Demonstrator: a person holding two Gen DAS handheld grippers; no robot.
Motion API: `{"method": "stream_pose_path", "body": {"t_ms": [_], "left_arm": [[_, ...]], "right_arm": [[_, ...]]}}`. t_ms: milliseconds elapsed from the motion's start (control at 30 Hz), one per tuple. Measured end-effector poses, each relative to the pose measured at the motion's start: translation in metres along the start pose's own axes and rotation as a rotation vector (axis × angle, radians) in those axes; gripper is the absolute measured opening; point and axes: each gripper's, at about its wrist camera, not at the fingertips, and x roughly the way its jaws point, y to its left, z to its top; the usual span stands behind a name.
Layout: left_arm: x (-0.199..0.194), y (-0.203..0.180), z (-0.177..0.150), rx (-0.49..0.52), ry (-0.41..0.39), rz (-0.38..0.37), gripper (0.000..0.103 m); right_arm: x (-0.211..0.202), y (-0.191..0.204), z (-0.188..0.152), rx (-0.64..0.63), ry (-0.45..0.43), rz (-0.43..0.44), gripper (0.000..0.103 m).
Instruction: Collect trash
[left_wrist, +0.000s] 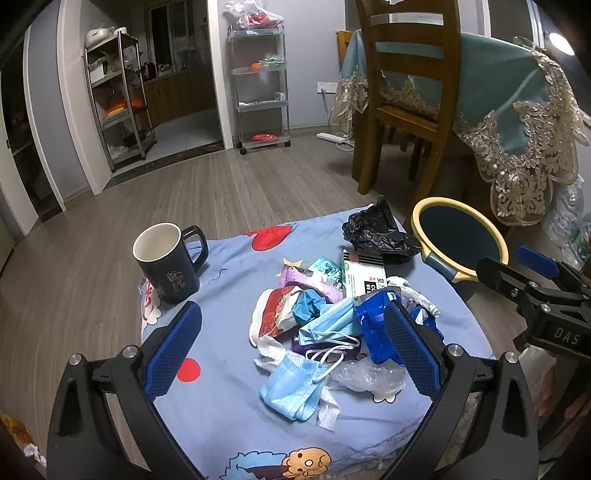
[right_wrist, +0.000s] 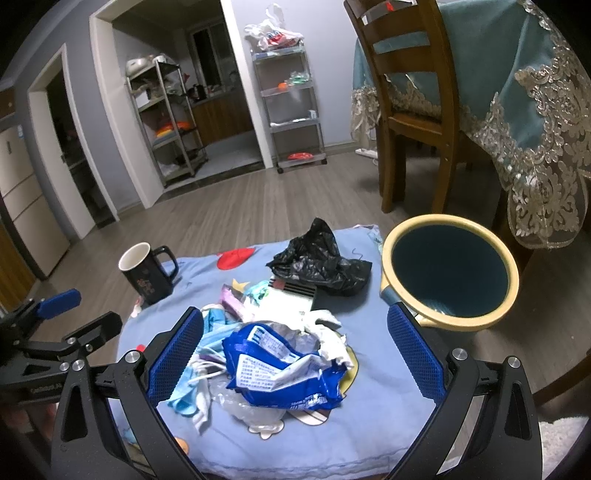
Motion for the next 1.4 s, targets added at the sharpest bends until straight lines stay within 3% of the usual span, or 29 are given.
{"method": "stream_pose_path", "body": {"t_ms": [1400], "left_arm": [[0.0054, 0.0029, -0.0045, -0.020, 0.017, -0.005, 0.097]], "right_arm": [[0.0029, -0.0022, -0.0008, 0.004, 0.010, 0.002, 0.099]]}}
